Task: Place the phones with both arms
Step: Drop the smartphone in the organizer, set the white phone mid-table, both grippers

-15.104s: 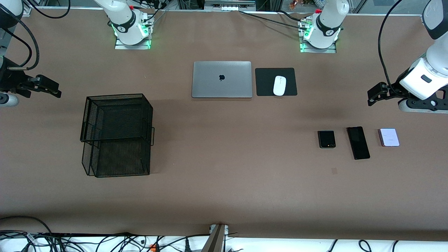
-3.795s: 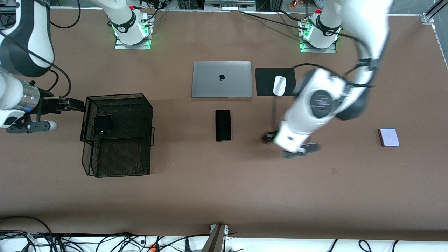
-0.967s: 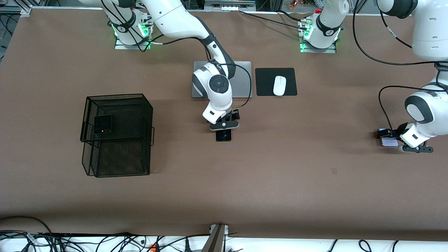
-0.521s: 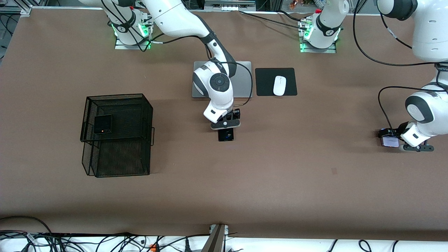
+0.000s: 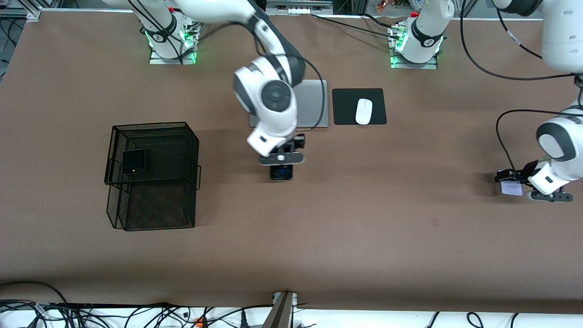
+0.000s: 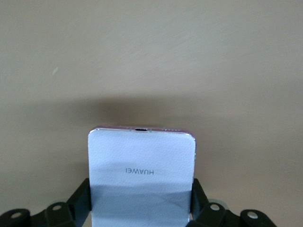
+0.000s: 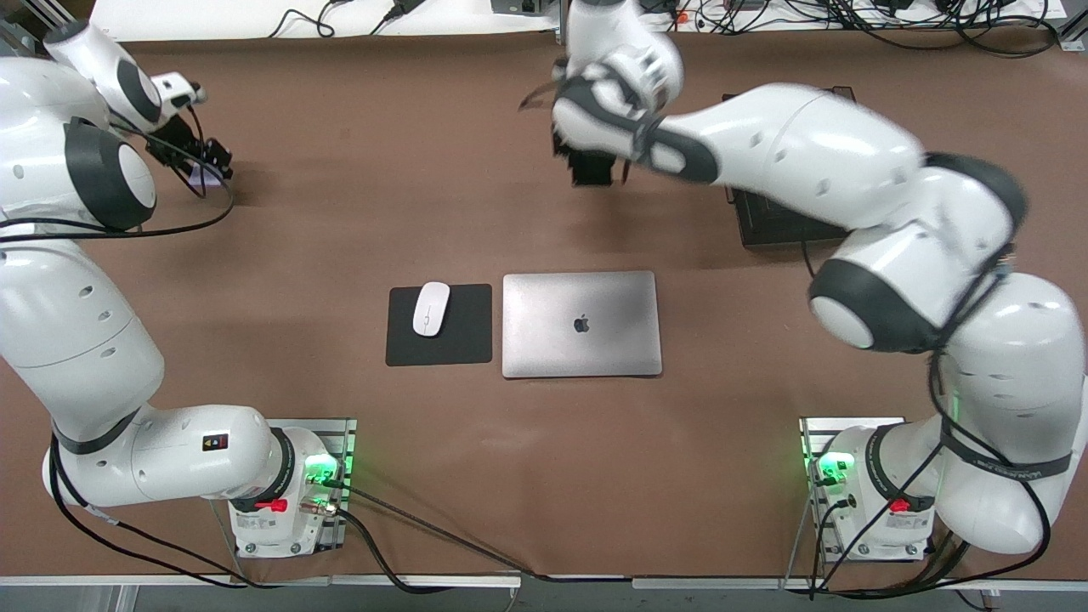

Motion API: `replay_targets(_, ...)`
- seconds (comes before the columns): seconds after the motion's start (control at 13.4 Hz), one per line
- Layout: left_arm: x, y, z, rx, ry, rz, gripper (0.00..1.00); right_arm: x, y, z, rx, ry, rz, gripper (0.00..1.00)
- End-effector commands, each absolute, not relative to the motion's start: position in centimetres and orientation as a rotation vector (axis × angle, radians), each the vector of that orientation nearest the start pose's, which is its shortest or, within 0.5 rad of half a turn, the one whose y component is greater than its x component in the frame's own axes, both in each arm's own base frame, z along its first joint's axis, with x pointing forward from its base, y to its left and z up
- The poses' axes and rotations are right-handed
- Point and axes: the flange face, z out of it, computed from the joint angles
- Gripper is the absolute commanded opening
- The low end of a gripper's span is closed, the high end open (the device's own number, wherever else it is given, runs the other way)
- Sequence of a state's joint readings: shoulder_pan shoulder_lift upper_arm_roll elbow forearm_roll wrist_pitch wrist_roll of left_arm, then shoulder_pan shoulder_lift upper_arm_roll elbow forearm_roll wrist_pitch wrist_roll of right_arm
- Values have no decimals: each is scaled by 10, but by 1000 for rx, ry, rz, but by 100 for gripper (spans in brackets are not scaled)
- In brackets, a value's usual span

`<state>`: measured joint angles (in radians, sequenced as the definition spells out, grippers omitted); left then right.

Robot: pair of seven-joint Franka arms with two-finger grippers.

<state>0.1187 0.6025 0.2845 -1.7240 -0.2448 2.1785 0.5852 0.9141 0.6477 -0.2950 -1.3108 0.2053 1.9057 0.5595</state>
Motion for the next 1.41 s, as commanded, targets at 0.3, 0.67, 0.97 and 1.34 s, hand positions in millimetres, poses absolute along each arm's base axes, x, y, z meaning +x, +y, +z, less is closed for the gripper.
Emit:
replay_targets(0.3,668,87,347,-3289,123,294,28,573,240,474,-3108,-66,257,0)
replay_targets(0.67,672,-74,368,-3266,190,300,27,559,116,410,-3067,-158,226,0)
replay_targets(0.97,654,-205,341,-3296,142,338,27,545,100,346,-3084,-235,162,0)
replay_targets(1.34,611,-357,289,-3331,-99,264,27,548,100,320,-3116,-216,193,24)
